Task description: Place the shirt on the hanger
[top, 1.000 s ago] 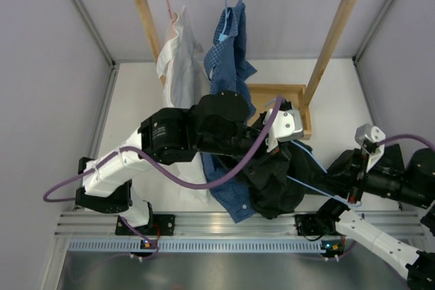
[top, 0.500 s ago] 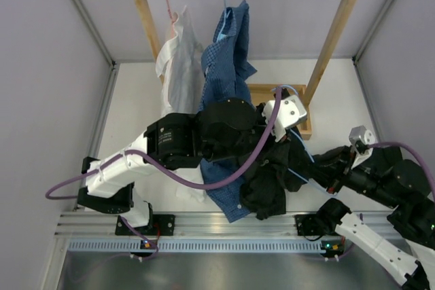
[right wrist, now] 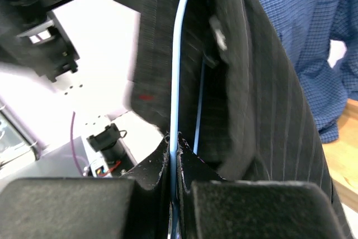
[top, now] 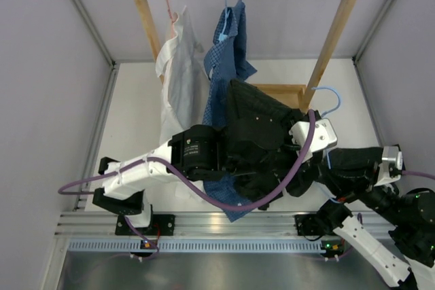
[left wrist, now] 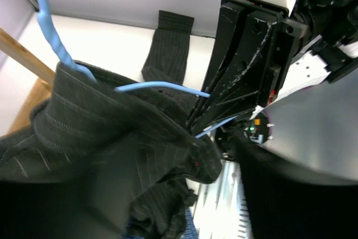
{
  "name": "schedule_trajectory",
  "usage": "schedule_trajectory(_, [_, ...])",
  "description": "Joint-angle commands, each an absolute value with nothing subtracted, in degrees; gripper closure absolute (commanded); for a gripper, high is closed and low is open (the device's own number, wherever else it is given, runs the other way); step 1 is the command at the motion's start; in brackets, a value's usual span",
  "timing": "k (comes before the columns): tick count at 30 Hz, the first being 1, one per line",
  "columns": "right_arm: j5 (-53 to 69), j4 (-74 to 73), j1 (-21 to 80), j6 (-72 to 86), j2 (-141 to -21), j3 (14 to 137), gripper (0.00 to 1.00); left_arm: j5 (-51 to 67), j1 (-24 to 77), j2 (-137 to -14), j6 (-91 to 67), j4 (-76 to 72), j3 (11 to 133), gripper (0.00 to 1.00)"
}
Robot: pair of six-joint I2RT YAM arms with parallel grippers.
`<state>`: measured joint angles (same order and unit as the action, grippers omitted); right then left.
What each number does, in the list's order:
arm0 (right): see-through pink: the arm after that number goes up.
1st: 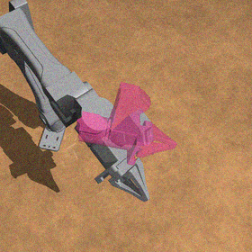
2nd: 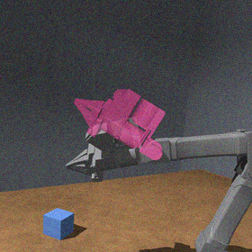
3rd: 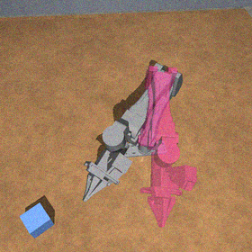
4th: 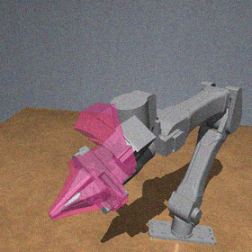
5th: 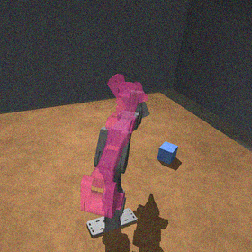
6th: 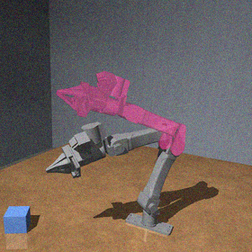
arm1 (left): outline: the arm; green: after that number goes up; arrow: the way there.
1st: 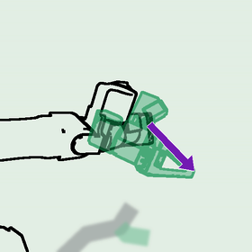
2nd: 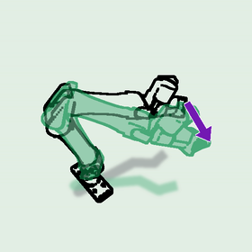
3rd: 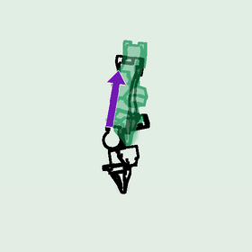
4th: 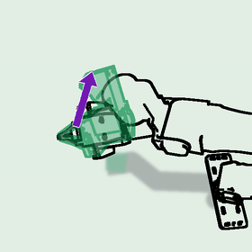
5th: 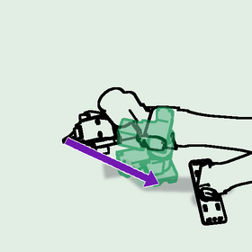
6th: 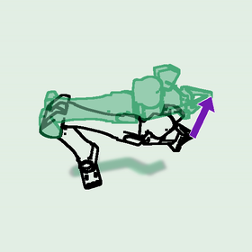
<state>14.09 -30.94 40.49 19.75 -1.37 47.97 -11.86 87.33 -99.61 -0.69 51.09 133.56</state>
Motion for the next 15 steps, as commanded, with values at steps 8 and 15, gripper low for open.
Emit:
schedule_trajectory(8, [10.02, -21.08, 40.96, 22.06, 4.92, 46.4, 1.0, -27.06, 87.28, -90.02, 12.9, 38.8, 125.89, 0.02])
schedule_trajectory(15, [13.17, -24.51, 40.96, 22.24, 4.48, 48.16, 1.0, 7.43, 69.56, -89.56, 15.84, 35.77, 126.55, 0.07])
